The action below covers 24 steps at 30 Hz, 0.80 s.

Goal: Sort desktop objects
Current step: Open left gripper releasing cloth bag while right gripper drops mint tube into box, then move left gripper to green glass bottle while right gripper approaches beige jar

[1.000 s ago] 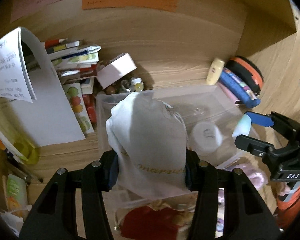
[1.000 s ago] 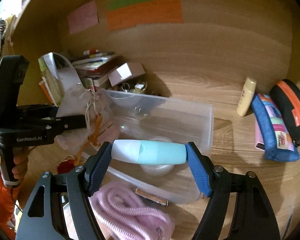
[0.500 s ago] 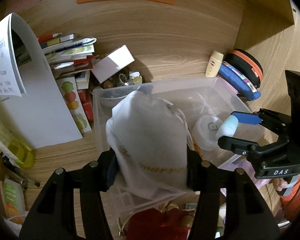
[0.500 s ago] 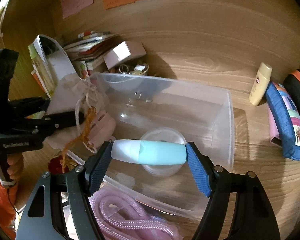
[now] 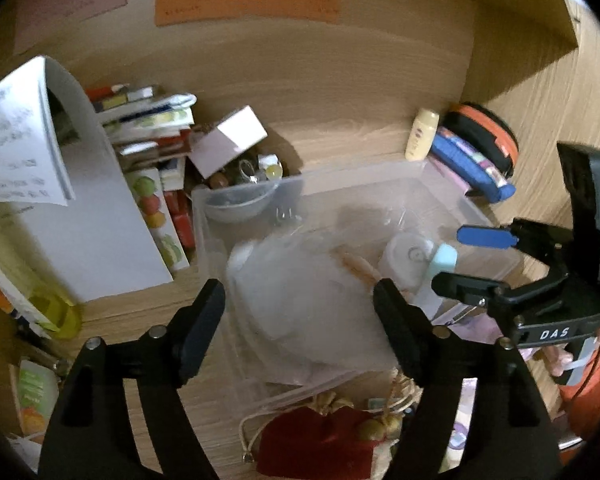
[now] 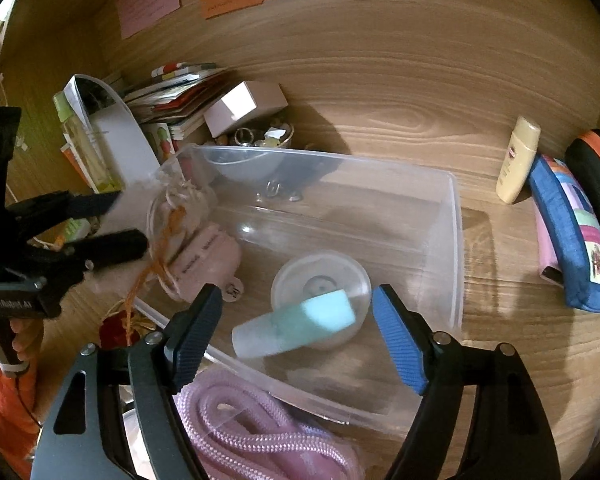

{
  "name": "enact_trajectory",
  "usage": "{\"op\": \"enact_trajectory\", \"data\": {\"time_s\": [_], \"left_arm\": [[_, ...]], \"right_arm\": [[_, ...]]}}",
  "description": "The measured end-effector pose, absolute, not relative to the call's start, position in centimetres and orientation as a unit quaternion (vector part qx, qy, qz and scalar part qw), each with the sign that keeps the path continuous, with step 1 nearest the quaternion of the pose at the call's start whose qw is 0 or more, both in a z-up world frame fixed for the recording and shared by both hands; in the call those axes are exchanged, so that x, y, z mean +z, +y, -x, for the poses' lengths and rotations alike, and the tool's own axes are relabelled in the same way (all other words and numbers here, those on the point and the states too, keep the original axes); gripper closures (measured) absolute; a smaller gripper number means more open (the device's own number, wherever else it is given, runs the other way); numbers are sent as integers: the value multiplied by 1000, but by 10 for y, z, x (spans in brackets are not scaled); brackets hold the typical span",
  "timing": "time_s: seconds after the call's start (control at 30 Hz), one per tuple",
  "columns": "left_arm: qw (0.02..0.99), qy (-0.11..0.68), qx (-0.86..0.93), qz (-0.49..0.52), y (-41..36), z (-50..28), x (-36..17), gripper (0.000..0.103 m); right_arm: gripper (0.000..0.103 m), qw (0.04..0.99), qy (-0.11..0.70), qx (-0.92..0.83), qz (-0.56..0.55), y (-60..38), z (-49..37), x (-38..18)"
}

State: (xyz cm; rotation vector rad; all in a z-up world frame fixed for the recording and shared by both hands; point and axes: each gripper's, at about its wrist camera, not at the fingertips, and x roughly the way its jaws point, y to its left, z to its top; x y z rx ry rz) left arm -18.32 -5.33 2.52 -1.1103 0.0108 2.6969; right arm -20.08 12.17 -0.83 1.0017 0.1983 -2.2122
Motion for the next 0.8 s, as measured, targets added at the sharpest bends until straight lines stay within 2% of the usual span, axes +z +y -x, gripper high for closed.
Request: {"op": "enact_trajectory", "data": {"time_s": [0.03, 0.1, 0.27, 0.8], "left_arm": [[111, -2, 921, 374, -56, 181, 28, 16], [105, -10, 926, 363, -59, 176, 36, 12], [95, -15, 930, 354, -61, 164, 45, 7], [71, -5, 918, 390, -60, 99, 23, 6]], "right_arm": [[27, 345, 76, -853, -384, 122, 199, -7], [25, 345, 74, -856, -377, 125, 195, -2], [20, 340, 66, -867, -358, 135, 180, 11], [14, 315, 60, -889, -328, 174, 110, 24]]}}
